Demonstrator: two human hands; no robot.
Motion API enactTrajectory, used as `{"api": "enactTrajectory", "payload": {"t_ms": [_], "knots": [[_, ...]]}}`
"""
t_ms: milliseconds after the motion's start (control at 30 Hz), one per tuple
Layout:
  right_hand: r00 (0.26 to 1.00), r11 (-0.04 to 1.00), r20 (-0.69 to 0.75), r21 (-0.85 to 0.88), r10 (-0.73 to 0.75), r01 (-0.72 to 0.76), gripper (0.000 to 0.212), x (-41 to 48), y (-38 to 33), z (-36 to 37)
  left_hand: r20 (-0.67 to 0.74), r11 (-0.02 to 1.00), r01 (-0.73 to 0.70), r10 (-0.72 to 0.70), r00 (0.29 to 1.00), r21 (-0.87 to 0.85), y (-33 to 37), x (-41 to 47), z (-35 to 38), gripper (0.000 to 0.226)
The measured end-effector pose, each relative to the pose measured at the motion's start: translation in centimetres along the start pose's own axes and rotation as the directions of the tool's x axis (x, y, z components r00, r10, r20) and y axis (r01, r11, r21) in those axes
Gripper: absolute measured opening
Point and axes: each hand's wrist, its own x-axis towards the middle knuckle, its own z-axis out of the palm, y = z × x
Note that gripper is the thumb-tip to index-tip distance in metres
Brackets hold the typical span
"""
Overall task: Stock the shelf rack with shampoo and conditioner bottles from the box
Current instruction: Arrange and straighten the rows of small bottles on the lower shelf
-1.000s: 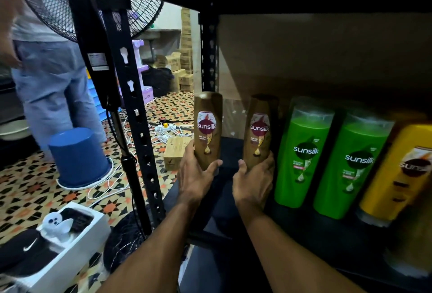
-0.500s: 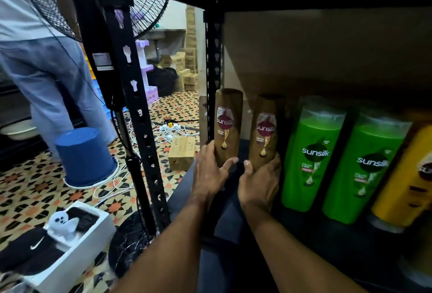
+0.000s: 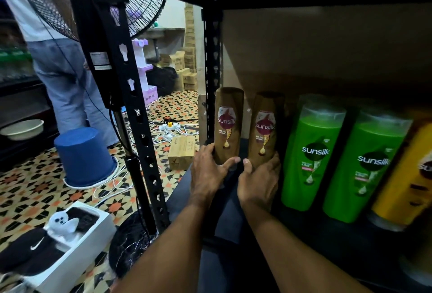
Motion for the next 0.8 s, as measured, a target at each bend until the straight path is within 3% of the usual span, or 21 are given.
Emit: {"api": "enactTrajectory", "payload": {"t_ms": [300,800], "knots": [[1.0,1.0,-0.007,0.013,0.006,-0.006,0.081,0.05,0.0,0.12,-0.045,1.0,-0.025,0.026,0.999,0.018,0.0,0.1,-0.14,0.069],[1.0,1.0,0.028,-0.007,0.015,-0.015,0.086,0.02,-0.23,-0.17,0.003,1.0,-0.004,0.004,1.0,0.007,0.33,-0.33,-0.22,0.076]]}}
